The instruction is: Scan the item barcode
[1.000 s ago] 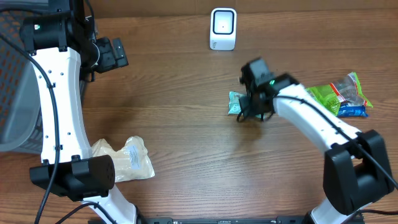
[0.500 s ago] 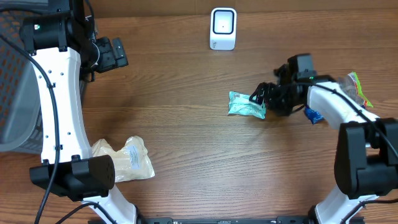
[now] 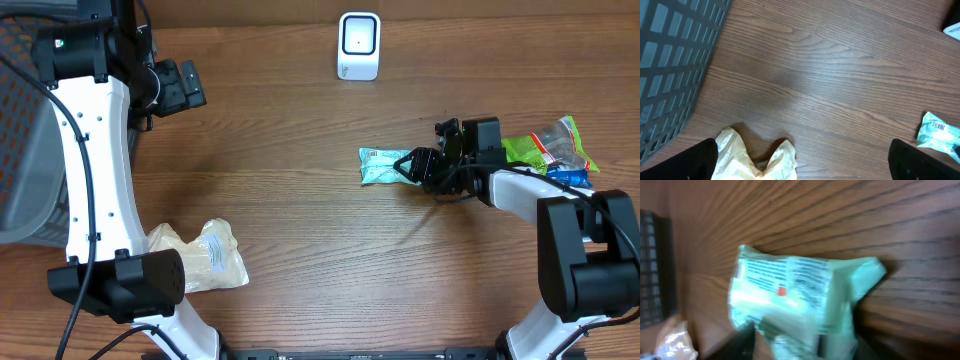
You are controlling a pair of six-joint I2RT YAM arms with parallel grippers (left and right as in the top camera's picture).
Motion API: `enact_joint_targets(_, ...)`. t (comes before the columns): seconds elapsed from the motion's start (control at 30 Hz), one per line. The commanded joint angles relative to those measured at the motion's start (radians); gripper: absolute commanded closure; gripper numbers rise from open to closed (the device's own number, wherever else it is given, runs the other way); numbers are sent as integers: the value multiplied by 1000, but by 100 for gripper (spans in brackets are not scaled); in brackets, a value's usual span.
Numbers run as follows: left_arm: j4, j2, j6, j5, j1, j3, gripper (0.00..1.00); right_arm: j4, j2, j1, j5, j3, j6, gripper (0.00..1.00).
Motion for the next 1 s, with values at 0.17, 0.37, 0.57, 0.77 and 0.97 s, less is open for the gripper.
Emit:
enact_joint_targets(0.17,-2,-13,26,4,4,14,0,42,56,0,-20,-34,-54,93)
enact_joint_targets(0.37,-2,-13,26,4,4,14,0,-72,6,0,-116,78,-97,96)
enact_joint_targets(0.57,-2,-13,26,4,4,14,0,-331,-83,0,-207,267,-272,96)
enact_joint_targets(0.77,-2,-13,26,4,4,14,0,-364,-196,0,-232,380,-321,96)
enact_joint_targets(0.97,-2,-13,26,4,4,14,0,-351,-247,2,-132,422,-347,96)
